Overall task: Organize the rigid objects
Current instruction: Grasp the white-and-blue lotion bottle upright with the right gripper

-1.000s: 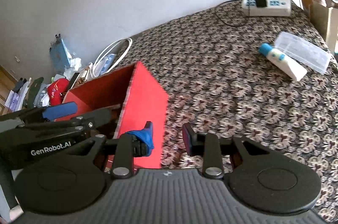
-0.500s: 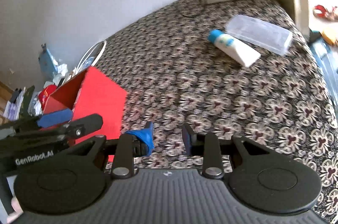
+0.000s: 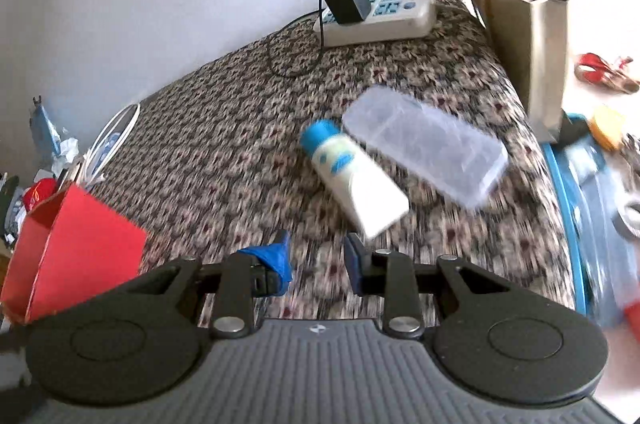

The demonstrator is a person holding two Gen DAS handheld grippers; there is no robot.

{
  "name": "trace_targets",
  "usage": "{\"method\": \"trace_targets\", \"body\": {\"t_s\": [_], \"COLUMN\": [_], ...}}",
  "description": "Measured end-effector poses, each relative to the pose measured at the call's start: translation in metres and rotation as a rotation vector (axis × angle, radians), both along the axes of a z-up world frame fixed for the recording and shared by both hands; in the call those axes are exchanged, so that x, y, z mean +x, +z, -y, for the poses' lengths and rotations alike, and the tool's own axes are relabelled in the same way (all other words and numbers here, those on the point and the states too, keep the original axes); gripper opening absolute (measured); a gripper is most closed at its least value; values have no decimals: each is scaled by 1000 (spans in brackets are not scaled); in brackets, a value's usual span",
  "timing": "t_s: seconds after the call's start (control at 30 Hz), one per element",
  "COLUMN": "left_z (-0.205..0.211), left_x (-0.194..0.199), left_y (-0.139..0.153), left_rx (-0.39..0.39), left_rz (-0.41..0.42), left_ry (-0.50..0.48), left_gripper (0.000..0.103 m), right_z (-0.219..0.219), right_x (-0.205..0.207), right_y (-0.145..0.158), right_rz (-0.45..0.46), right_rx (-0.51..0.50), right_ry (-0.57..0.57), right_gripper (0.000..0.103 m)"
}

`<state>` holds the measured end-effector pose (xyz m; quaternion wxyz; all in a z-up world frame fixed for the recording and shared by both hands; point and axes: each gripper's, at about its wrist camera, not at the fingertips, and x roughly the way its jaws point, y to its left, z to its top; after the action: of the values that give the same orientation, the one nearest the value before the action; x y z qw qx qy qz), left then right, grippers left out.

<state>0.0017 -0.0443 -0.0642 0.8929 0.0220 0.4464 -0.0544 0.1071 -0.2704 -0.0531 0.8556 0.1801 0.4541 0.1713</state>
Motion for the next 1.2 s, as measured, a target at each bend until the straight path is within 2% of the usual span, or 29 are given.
{"method": "trace_targets", "body": {"t_s": [0.2, 0.3, 0.57, 0.67, 0.8, 0.97, 1.07, 1.2], "left_z": [-5, -10, -13, -14, -12, -3, 3, 4], "left_x": [4, 5, 11, 14, 18, 15, 13, 14], "left_y": [-9, -14, -18, -16, -16, -19, -27, -39], "left_rx": [-10, -18, 7, 0, -13, -52, -33, -35], "left_rz": [-2, -23, -32, -25, -24, -30, -47, -87], "left_ry": [10, 22, 25, 9, -28, -114, -146, -163], "left_gripper": [73, 73, 73, 73, 73, 74, 74, 74], "right_z": [-14, -18, -18, -23, -31, -28, -32, -29], "right_x": [53, 77, 98, 92, 67, 30, 5, -17], "right_y": [-17, -30, -43, -49, -50, -65, -69, -77], "right_rz": [37, 22, -14, -60, -65, -209, -242, -310], "right_rx": [-96, -114, 13, 63, 78, 258, 301, 379], "right_ry": [15, 15, 30, 69, 133, 147, 175, 153], "right_gripper": [12, 12, 12, 11, 8, 6, 6, 5]}}
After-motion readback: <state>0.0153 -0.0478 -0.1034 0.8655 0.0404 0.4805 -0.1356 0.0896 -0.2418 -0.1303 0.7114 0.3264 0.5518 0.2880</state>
